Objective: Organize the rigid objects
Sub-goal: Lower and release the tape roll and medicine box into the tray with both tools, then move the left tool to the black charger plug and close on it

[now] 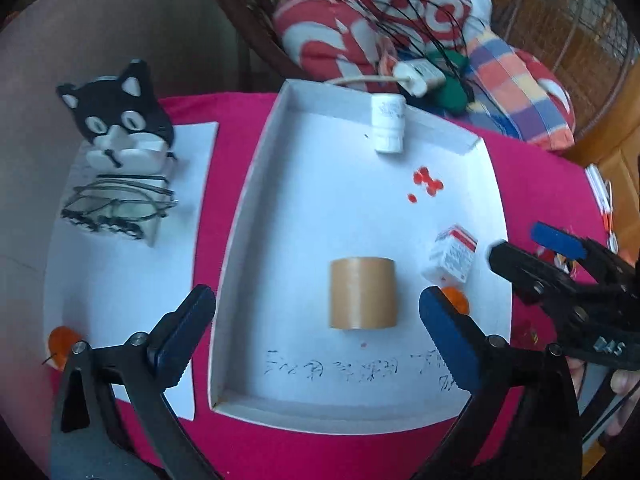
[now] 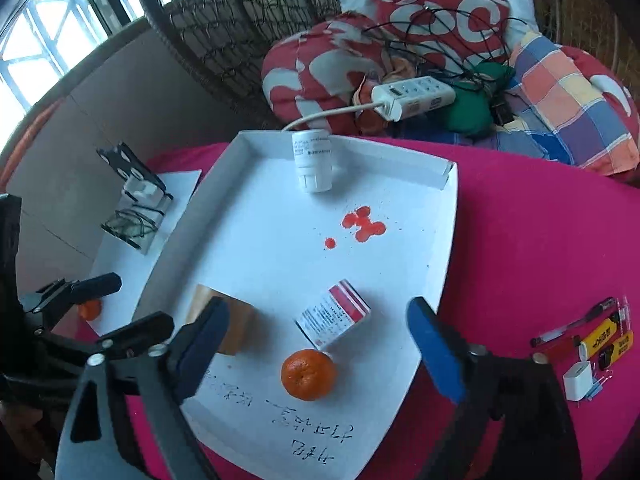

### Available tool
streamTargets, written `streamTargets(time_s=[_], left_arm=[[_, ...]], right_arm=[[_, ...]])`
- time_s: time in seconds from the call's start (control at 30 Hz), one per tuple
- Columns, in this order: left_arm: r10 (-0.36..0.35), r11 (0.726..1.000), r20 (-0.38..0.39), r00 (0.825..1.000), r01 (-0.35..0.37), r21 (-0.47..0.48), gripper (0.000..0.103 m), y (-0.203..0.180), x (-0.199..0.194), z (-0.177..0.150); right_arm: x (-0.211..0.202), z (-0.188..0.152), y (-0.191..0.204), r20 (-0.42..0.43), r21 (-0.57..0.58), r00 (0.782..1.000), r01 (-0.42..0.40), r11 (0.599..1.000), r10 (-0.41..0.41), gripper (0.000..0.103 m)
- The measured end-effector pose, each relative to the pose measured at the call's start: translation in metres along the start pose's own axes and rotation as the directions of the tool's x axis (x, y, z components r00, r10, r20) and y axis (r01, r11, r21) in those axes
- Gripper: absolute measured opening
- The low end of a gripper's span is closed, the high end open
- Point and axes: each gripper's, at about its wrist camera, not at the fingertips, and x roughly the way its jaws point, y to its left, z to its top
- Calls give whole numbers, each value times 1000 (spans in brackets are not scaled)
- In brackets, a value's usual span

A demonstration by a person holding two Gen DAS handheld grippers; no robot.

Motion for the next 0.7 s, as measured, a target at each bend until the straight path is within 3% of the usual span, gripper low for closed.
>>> streamTargets(time_s=[0.13, 0.4, 0.7], left_arm=[[21, 999, 51, 998, -19, -38, 103, 2, -14, -3], [20, 998, 47, 999, -17, -55, 103, -18, -17, -10], [-54, 996, 29, 998, 51, 67, 103, -96, -12, -14]], right_arm=[[-14, -1, 1, 41, -7, 999, 3, 1000, -3, 103], [-41, -14, -15, 89, -2, 996, 18, 1000, -18, 103], [-95, -33, -109, 152, 170, 981, 96, 981, -122, 103]])
